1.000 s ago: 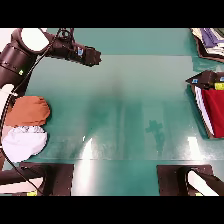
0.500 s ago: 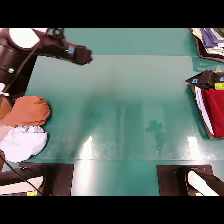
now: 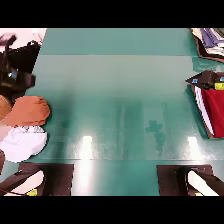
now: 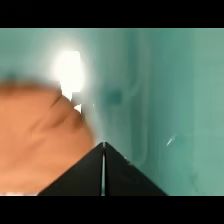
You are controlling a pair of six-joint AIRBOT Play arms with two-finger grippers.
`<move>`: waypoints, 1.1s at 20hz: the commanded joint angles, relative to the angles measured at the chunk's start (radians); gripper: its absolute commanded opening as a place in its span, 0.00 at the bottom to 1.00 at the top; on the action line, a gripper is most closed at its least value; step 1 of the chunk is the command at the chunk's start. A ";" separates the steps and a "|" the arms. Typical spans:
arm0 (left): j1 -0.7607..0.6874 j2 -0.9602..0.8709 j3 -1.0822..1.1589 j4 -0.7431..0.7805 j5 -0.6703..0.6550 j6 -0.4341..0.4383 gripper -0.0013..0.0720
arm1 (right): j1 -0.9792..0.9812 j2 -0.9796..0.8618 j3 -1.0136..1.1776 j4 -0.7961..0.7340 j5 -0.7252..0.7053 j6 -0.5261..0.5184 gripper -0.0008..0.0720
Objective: Fold the shirts.
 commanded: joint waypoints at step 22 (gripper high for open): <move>0.068 0.228 -0.128 0.056 0.202 -0.164 0.06 | 0.001 0.001 0.101 0.008 -0.037 0.000 0.03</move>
